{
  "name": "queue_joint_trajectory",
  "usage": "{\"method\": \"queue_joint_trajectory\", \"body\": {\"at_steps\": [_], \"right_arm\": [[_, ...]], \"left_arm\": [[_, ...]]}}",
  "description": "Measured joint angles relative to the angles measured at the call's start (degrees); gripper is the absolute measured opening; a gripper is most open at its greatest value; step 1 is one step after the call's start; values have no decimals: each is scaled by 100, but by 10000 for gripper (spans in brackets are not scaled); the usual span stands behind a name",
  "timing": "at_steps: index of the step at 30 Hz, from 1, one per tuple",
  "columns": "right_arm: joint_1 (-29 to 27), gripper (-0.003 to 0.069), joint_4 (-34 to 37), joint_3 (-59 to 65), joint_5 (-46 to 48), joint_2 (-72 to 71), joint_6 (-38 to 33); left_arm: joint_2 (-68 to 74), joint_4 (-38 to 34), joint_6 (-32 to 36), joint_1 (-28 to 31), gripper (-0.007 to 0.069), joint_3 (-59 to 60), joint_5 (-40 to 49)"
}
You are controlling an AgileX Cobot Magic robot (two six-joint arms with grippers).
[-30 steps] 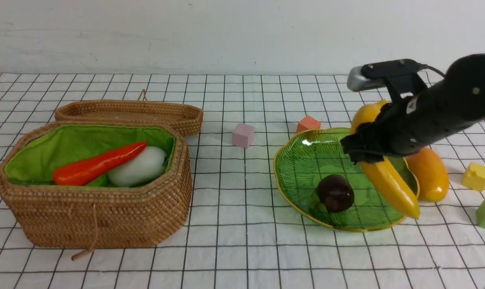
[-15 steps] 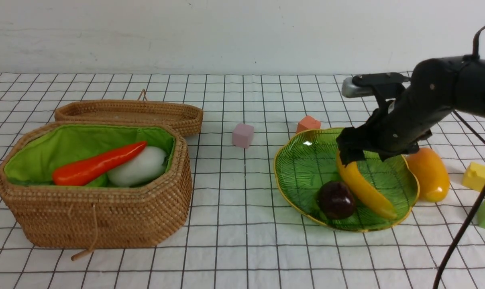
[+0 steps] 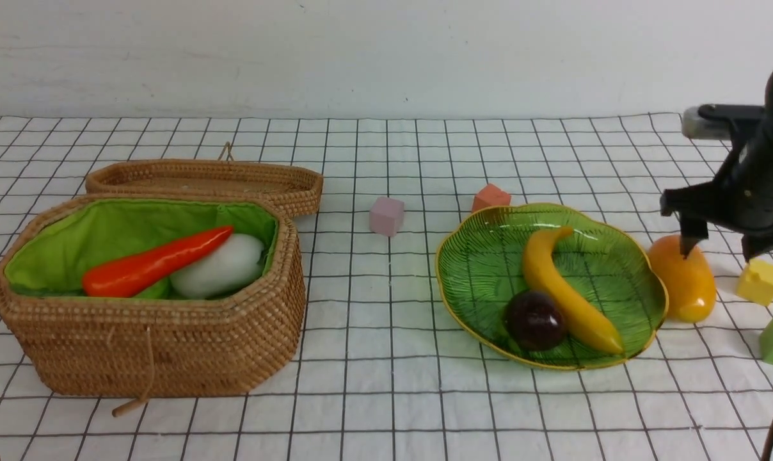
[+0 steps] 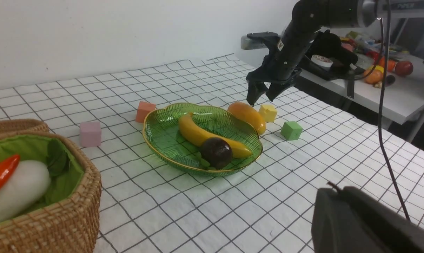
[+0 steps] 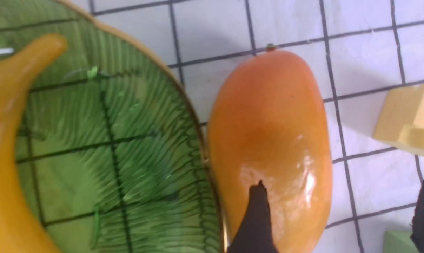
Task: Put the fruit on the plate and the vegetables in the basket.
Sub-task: Use the right arm to grab a mango and put it into the right plate
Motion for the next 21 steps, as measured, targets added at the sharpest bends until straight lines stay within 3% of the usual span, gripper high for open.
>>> {"method": "queue_joint_trajectory", "body": {"at_steps": [8,21], "right_arm": [[-310,591,1155,-108,-223,486,-702],[-335,594,1235,-201,-509,692,-813]], "left_arm": [[0,0,0,0,0,0,10],[0,-5,0,0,5,0,10]]}}
